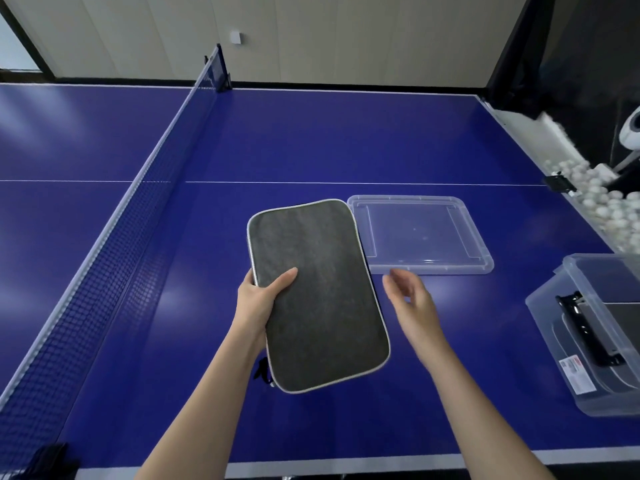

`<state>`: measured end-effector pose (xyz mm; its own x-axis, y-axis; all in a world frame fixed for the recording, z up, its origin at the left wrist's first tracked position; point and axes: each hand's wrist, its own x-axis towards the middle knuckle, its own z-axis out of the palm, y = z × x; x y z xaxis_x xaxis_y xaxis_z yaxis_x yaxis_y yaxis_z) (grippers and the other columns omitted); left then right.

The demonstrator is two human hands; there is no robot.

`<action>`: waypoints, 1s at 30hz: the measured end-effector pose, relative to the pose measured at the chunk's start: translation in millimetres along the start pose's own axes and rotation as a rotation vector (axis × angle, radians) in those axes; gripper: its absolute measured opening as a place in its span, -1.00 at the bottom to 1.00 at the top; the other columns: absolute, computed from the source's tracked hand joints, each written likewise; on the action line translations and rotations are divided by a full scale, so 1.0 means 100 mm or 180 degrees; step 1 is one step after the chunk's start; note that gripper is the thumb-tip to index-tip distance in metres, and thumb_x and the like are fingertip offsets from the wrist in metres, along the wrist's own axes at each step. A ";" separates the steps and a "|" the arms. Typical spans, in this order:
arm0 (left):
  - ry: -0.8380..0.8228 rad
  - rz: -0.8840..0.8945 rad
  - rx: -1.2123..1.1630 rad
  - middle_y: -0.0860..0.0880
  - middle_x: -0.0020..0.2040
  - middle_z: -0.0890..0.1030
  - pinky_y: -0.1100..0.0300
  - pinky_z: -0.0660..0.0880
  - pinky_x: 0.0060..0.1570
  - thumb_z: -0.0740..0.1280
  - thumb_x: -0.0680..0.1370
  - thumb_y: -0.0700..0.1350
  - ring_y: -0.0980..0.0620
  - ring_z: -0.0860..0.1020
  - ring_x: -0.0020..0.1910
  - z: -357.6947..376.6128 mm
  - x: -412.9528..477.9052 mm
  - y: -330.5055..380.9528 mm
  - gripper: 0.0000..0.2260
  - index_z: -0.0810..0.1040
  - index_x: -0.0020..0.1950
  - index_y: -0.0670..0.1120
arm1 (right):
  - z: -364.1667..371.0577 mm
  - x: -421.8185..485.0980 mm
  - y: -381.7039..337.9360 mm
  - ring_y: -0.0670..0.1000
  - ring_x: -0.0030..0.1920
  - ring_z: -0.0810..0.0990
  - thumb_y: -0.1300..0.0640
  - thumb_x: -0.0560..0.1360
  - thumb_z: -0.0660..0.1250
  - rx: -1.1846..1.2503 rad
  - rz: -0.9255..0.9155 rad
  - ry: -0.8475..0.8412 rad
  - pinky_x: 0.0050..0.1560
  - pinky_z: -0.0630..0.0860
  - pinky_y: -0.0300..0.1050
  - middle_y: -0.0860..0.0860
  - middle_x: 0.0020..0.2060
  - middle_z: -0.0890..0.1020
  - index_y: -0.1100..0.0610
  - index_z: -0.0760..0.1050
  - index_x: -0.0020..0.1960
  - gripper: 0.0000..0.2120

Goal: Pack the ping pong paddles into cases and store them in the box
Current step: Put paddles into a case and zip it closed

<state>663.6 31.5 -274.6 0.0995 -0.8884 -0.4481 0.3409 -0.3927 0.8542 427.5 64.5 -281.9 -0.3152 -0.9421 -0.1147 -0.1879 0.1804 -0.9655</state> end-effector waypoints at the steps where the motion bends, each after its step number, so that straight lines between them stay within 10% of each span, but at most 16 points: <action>1: -0.0120 -0.0056 0.0081 -0.05 0.01 0.68 0.06 0.62 -0.28 0.64 0.14 0.03 -0.04 0.70 -0.11 -0.01 -0.01 -0.02 -0.40 0.53 0.12 0.03 | 0.04 0.04 -0.03 -0.19 0.00 0.56 -0.01 0.55 0.30 0.0177 0.0209 -0.0200 0.06 0.49 -0.35 -0.14 -0.01 0.58 0.05 0.46 0.21 -0.73; 6: -0.0479 -0.0219 0.0389 -0.07 0.02 0.69 0.02 0.62 -0.18 0.62 0.15 0.07 -0.07 0.69 -0.06 -0.05 -0.06 -0.16 -0.34 0.52 0.19 -0.03 | 0.23 0.02 -0.01 -0.22 0.02 0.63 -0.31 0.38 0.35 0.0490 0.0746 -0.0877 -0.04 0.53 -0.28 -0.19 0.05 0.64 -0.08 0.48 0.19 -0.52; 16: -0.0561 -0.0269 0.0639 0.06 -0.14 0.71 0.25 0.58 -0.38 0.42 0.43 0.21 0.09 0.69 -0.18 0.07 0.01 -0.32 -0.69 0.55 0.03 0.04 | 0.27 -0.12 0.22 -0.09 0.01 0.66 -0.20 0.47 0.33 0.0491 0.0840 -0.0299 -0.05 0.59 -0.15 -0.08 0.02 0.68 0.01 0.52 0.19 -0.60; 30: -0.1262 -0.0487 0.0947 0.02 -0.09 0.72 0.20 0.60 -0.31 0.41 0.45 0.20 0.03 0.69 -0.12 0.71 -0.03 -0.60 -0.62 0.56 0.11 -0.04 | -0.44 -0.37 0.35 -0.04 0.12 0.58 -0.20 0.51 0.27 0.0293 0.0894 0.0410 0.13 0.55 -0.02 -0.04 0.12 0.61 0.07 0.45 0.30 -0.52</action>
<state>576.7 40.9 -306.4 -0.3122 -0.8148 -0.4885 0.0377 -0.5245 0.8506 391.8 118.4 -300.7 -0.4590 -0.8145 -0.3549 0.0063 0.3965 -0.9180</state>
